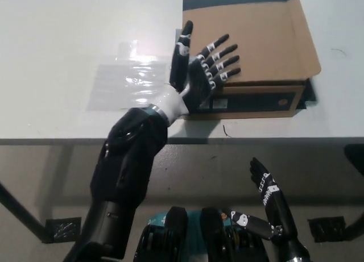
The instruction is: A small storge box is placed at the center of the table and the robot uses its left hand to push the lid and close it
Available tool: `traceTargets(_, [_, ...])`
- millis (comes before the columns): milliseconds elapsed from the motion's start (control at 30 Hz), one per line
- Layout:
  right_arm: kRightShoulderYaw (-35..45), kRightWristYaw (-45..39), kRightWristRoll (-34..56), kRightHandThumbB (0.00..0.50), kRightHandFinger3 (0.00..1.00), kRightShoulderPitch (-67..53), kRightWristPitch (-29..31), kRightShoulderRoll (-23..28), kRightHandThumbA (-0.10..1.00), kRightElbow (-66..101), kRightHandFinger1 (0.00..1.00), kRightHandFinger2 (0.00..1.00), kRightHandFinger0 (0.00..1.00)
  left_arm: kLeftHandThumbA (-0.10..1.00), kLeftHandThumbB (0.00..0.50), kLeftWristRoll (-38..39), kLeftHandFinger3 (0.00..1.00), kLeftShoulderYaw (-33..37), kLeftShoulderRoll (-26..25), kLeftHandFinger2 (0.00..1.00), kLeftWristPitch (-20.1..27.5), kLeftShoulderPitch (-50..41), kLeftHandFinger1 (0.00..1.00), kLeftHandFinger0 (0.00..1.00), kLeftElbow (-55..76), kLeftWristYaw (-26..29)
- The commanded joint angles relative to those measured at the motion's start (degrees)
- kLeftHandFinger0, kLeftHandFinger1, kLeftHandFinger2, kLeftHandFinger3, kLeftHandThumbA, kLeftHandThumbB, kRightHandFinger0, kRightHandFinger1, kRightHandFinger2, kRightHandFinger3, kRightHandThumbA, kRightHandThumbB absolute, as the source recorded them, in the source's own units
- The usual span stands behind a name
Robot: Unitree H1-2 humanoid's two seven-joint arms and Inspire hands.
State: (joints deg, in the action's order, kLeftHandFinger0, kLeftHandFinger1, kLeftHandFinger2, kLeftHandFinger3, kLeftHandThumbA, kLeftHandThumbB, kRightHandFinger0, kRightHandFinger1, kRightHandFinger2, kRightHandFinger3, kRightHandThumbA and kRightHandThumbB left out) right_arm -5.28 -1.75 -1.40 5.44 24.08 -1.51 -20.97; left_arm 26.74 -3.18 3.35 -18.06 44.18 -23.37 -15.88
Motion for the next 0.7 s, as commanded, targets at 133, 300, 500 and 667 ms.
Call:
traceTargets(133, [-0.3,-0.3,0.2,0.345,1.00,1.3,2.9,0.4,1.00,2.1,1.00,1.00,1.00,1.00,0.404,5.9,1.00,6.0,-4.5,1.00,-8.9,-6.0,1.00,1.00,35.0,-3.5])
traceTargets(300, [0.3,-1.0,1.3,0.348,1.00,1.3,2.9,0.3,1.00,2.3,1.00,1.00,1.00,1.00,0.418,2.0,1.00,8.1,-9.3,1.00,-7.2,-13.8,1.00,1.00,53.8,-4.7])
traceTargets(500, [0.6,-1.5,2.0,0.344,1.00,1.4,2.9,0.3,1.00,2.8,1.00,1.00,1.00,1.00,0.348,-7.7,1.00,8.2,-12.7,1.00,8.4,-27.4,1.00,1.00,57.3,-6.9])
traceTargets(667, [0.2,-1.1,1.8,0.325,1.00,-0.3,2.9,-0.4,1.00,5.9,1.00,1.00,1.00,1.00,0.347,-21.8,1.00,9.3,-16.1,1.00,18.7,-36.7,1.00,1.00,50.6,-3.0])
